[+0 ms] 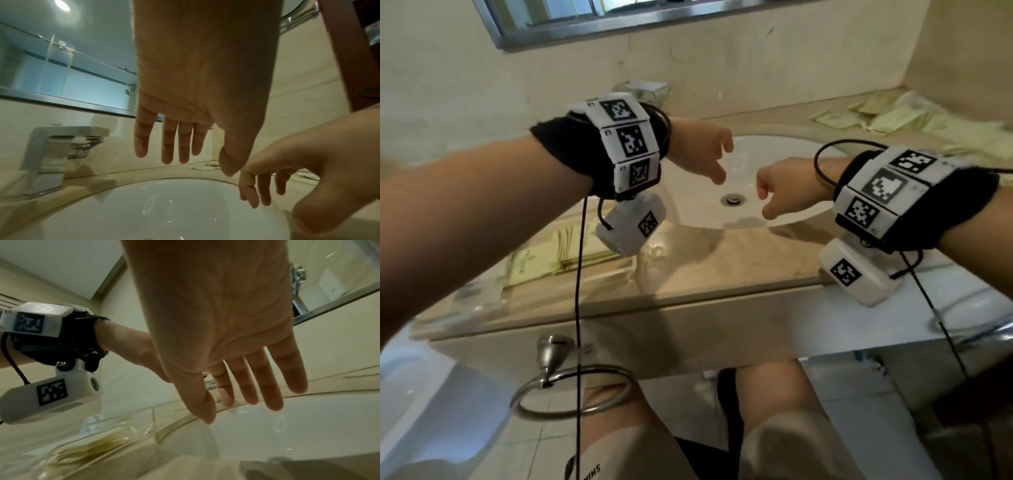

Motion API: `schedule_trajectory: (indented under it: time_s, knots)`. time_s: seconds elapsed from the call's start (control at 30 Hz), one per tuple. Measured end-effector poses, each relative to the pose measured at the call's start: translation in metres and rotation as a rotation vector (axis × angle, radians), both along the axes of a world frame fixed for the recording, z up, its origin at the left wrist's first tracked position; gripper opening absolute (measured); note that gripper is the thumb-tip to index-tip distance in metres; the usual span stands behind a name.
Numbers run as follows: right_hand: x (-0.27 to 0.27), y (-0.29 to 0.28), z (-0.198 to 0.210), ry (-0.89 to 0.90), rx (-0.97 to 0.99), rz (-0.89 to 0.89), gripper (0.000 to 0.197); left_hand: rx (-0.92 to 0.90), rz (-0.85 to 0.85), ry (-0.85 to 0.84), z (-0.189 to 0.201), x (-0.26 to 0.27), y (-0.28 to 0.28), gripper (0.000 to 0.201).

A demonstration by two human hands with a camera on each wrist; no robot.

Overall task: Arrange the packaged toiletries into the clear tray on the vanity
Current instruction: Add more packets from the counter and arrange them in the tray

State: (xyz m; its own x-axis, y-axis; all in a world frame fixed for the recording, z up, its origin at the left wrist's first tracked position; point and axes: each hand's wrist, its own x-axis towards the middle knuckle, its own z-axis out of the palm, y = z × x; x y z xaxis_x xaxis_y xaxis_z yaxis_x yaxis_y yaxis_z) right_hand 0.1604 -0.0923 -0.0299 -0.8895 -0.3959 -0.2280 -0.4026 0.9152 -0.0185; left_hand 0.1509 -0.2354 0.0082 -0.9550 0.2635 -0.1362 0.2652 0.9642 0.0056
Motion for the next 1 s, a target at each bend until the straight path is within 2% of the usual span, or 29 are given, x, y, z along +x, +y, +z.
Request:
schedule_trajectory:
  time_s: [0.43, 0.73, 0.83, 0.87, 0.93, 1.0]
  knots:
    - [-0.021, 0.1, -0.012, -0.026, -0.1, -0.2, 0.032, 0.03, -0.18, 0.034, -0.008, -0.048, 0.102, 0.052]
    - [-0.035, 0.173, -0.018, 0.033, -0.26, -0.401, 0.014, 0.022, -0.26, 0.038, -0.018, -0.087, 0.164, 0.048]
    - [-0.041, 0.195, -0.016, 0.05, -0.318, -0.475, 0.022, 0.101, -0.209, -0.039, -0.015, -0.102, 0.178, 0.016]
    - [-0.043, 0.202, -0.015, 0.06, -0.335, -0.501, 0.024, 0.154, -0.167, -0.055, -0.013, -0.108, 0.181, 0.012]
    - [-0.047, 0.216, -0.014, 0.085, -0.359, -0.565, 0.025, 0.263, -0.111, -0.073, -0.011, -0.12, 0.188, 0.016]
    - [-0.053, 0.235, -0.016, 0.104, -0.361, -0.667, 0.026, 0.34, -0.087, -0.092, -0.012, -0.131, 0.198, 0.03]
